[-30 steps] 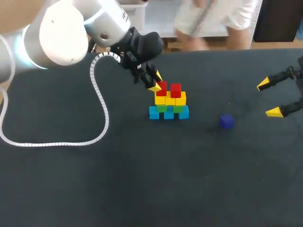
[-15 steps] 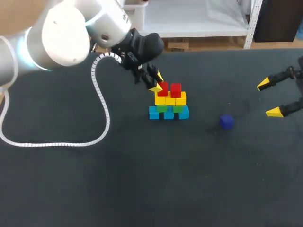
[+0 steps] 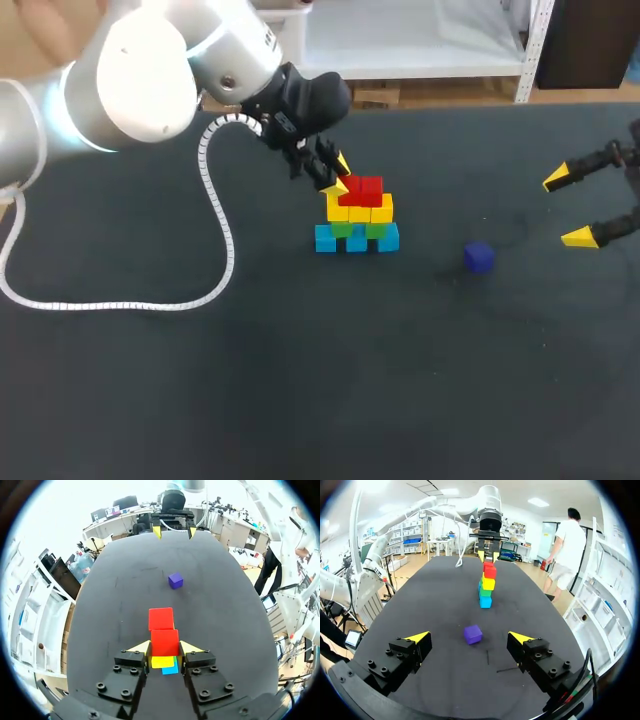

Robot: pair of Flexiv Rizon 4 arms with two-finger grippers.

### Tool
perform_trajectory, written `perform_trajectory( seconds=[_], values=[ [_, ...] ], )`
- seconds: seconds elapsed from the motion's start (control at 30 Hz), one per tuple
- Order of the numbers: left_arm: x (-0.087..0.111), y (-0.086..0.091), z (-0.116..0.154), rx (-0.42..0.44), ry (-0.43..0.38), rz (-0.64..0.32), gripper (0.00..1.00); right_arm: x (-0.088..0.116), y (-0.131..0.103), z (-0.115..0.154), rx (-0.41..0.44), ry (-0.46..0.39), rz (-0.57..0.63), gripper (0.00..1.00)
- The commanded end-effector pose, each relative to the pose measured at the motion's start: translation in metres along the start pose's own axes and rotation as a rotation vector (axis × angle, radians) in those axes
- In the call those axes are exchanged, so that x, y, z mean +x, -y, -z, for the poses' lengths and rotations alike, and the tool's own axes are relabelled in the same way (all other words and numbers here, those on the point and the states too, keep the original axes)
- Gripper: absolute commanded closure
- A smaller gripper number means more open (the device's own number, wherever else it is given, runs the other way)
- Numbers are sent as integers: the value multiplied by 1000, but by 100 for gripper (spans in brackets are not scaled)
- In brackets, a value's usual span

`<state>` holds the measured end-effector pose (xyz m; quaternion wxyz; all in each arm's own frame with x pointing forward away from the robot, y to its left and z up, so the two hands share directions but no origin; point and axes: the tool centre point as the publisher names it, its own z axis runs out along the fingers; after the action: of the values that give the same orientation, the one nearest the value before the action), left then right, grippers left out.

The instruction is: Place the blue cubes, place green cubes on the blue cubes, place the yellow cubes on the green cubes, then place the red cubes on the yellow cubes, and place purple cube on the red cubes.

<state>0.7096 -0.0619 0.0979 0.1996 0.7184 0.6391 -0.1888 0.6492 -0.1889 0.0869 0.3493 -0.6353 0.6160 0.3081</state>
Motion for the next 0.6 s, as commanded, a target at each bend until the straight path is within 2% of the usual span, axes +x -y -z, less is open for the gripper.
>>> perform_trajectory(
  seconds=[0.03, 0.6],
  values=[
    [0, -5, -2, 7, 1, -2, 100, 0, 0, 0, 0, 1, 1, 0],
    [3, -4, -4, 17, 3, 7, 100, 0, 0, 0, 0, 1, 1, 0]
  ],
)
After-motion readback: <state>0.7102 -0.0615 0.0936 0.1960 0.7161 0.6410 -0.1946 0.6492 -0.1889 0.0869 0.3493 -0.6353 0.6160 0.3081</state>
